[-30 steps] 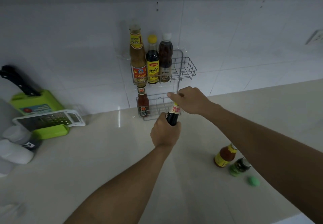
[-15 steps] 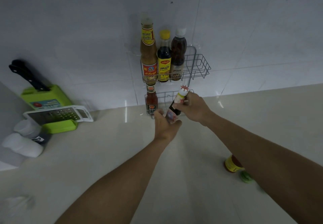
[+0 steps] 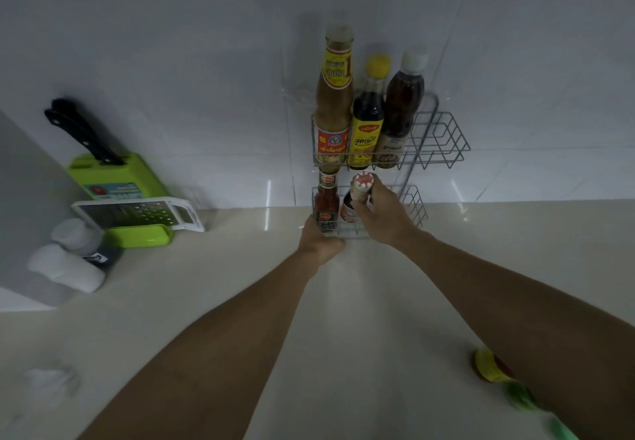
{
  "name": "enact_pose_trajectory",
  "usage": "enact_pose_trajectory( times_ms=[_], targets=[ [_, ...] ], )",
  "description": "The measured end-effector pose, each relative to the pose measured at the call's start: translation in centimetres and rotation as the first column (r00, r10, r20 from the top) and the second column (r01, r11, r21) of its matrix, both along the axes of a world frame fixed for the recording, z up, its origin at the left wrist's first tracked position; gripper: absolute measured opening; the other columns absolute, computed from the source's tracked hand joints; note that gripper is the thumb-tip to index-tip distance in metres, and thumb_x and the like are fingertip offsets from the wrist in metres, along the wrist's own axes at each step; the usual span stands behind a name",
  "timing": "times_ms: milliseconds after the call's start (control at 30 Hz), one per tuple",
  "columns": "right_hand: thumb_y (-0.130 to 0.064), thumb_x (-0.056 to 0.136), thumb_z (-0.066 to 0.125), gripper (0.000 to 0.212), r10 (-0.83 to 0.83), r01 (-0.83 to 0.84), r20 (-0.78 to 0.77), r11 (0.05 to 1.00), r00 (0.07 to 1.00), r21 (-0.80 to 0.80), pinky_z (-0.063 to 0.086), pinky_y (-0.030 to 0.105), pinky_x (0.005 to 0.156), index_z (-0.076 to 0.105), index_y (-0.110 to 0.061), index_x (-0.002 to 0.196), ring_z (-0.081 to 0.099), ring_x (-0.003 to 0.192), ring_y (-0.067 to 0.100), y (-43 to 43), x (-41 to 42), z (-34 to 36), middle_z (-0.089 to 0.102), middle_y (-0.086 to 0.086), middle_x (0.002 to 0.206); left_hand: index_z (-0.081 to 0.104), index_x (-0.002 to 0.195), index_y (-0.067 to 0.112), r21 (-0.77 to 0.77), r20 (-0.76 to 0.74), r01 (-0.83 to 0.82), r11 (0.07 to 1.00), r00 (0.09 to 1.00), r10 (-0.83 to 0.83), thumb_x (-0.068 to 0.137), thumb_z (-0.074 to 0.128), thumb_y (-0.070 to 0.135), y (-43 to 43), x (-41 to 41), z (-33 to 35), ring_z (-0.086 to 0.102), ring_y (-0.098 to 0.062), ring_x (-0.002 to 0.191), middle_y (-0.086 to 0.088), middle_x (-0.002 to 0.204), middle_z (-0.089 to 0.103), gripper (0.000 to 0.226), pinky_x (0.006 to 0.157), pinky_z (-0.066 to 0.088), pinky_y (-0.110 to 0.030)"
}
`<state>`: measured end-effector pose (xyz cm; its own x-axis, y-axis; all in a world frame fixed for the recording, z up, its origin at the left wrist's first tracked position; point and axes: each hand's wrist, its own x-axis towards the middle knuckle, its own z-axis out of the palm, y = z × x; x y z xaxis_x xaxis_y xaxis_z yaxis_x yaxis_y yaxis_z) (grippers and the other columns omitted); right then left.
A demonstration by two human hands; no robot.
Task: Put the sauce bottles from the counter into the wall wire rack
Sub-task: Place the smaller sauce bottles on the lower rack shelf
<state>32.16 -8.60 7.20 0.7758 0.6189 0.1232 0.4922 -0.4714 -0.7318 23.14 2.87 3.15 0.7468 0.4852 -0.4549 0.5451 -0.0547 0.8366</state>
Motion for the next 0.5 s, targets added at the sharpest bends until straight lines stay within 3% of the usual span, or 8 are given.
enact_pose_trajectory(
  times_ms=[133,200,267,500],
  targets=[
    [-0.007,0.096,0.05,0.034,0.001,-0.009,-0.087,0.997,0.996,-0.082,0.046,0.033,0.077,0.039,-0.012,0.128,0.059,0.096,0.024,1.7,1.4,-0.9,0.062,0.01,0.107,0.029,0.15,0.018,-0.061,-0.017,0.032,0.998,0.999,-0.033,0.077,0.066,-0.001,0.6,0.5,-0.5,0.053,-0.027,0.118,-0.012,0.132,0.055,0.083,0.093,0.048,-0.032],
    [-0.007,0.095,0.05,0.04,0.006,-0.019,-0.122,0.994,0.993,-0.104,0.05,0.042,0.088,0.035,-0.013,0.132,0.057,0.104,0.025,2.2,2.0,-1.4,0.059,0.012,0.114,0.027,0.151,0.018,-0.077,-0.024,0.017,0.997,1.0,-0.019,0.077,0.068,0.0,0.7,0.5,-0.8,0.053,-0.027,0.119,-0.011,0.132,0.055,0.086,0.098,0.049,-0.035],
    [-0.005,0.094,0.051,0.047,0.01,-0.026,-0.13,0.992,0.991,-0.122,0.044,0.041,0.098,0.033,-0.011,0.137,0.051,0.111,0.024,2.6,2.6,-2.1,0.05,0.014,0.124,0.028,0.15,0.019,-0.081,-0.025,0.024,0.996,0.999,-0.026,0.077,0.069,0.001,0.7,0.5,-0.8,0.053,-0.025,0.115,-0.009,0.128,0.055,0.085,0.097,0.049,-0.035],
    [-0.006,0.094,0.055,0.061,-0.001,-0.021,-0.177,0.993,0.984,-0.118,0.044,0.044,0.102,0.024,-0.011,0.147,0.05,0.123,0.031,2.6,3.6,-3.1,0.05,0.017,0.134,0.03,0.147,0.021,-0.062,-0.066,0.053,0.997,0.996,-0.057,0.064,0.072,0.013,1.1,0.8,-1.4,0.055,-0.029,0.12,-0.009,0.128,0.058,0.094,0.103,0.05,-0.044]
  ],
)
